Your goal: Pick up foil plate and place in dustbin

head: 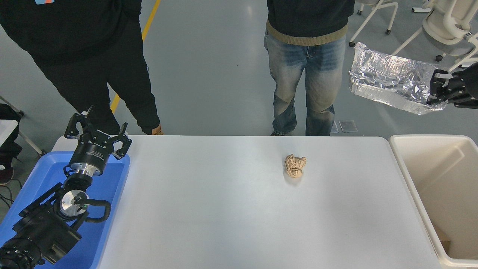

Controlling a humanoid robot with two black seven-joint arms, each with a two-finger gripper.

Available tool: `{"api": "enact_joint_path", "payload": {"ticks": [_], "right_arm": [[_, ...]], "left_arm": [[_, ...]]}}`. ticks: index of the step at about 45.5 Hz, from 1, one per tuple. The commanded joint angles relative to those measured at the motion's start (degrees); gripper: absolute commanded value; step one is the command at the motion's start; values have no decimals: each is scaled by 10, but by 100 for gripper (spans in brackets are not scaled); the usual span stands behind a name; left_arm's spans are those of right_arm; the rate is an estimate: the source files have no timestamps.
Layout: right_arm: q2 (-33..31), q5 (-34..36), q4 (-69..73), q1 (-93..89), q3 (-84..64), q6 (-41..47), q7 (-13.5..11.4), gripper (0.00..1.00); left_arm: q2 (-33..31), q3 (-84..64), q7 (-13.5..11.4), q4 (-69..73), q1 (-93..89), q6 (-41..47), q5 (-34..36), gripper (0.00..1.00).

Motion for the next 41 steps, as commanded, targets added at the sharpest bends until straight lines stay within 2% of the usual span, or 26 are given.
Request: {"api": "enact_joint_path", "payload": {"ticks": [1, 11, 20, 30, 41], "right_arm": [[-7, -4, -56, -50, 8, -12, -1, 0], [-3, 1, -297, -280, 101, -56, -1, 0], [12, 5, -428, -448, 179, -118, -5, 0], [28, 6, -483, -573, 258, -206, -10, 0], [51, 7, -513, -658, 304, -264, -15, 0]], "left_arm": [[0, 0, 0, 0, 0, 0, 0, 99], [0, 0, 0, 0, 0, 0, 0, 99], [0, 0, 0, 0, 0, 0, 0, 99], [0, 0, 0, 0, 0, 0, 0, 99], [0, 0, 0, 0, 0, 0, 0, 99]]}}
